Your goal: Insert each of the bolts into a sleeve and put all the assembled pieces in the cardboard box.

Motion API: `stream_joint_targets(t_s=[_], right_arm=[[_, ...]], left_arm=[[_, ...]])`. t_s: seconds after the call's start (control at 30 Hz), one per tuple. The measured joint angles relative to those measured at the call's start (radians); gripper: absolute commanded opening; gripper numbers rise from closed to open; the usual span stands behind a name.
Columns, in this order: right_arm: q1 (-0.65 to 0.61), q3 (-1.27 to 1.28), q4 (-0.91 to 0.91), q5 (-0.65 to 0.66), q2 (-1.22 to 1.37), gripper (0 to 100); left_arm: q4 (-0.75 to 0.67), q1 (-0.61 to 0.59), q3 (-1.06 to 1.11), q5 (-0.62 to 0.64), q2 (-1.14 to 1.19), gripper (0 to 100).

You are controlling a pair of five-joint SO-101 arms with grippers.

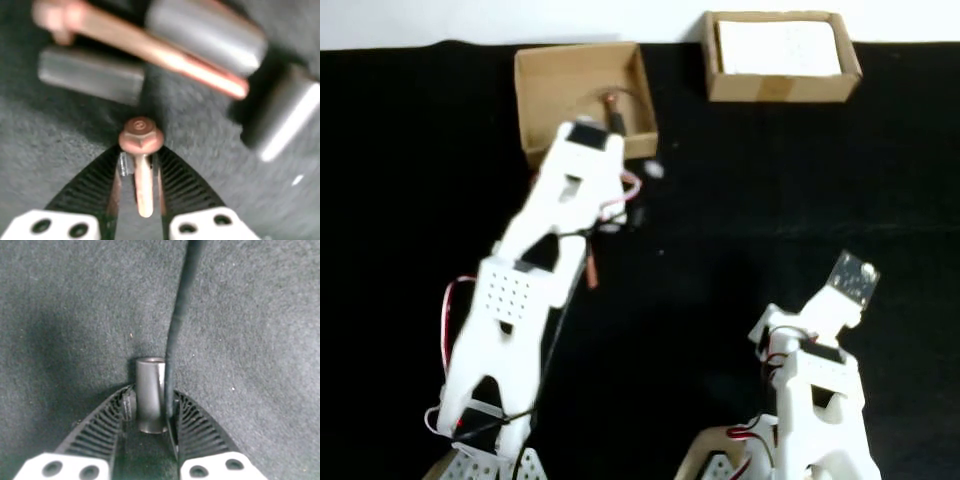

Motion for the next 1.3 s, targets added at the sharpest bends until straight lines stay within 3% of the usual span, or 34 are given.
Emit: stream_joint_targets(t_s=[0.1, 0.23, 0.43, 0.57, 0.7, 1.1, 1.3], right_arm=[[0.000, 0.000, 0.000, 0.000, 0.000, 0.6], [0.000, 0.000, 0.000, 0.000, 0.000, 0.6], [0.000, 0.000, 0.000, 0.000, 0.000, 0.6], [0.000, 0.000, 0.000, 0.000, 0.000, 0.6], [0.000, 0.000, 0.000, 0.000, 0.000, 0.6], [0.000, 0.008, -0.002, 0.000, -0.025, 0.6], [0.009, 0.006, 0.198, 0.000, -0.264, 0.6]], left_arm=[[0.011, 0.015, 0.000, -0.115, 0.000, 7], [0.014, 0.020, 0.000, -0.147, 0.000, 18], [0.023, 0.015, 0.002, -0.152, -0.005, 19], [0.025, 0.015, 0.002, -0.152, -0.006, 15], [0.003, 0.020, 0.005, -0.152, -0.006, 0], [-0.046, 0.038, 0.018, -0.158, -0.058, 1], [-0.052, 0.041, 0.037, -0.163, -0.301, 1]])
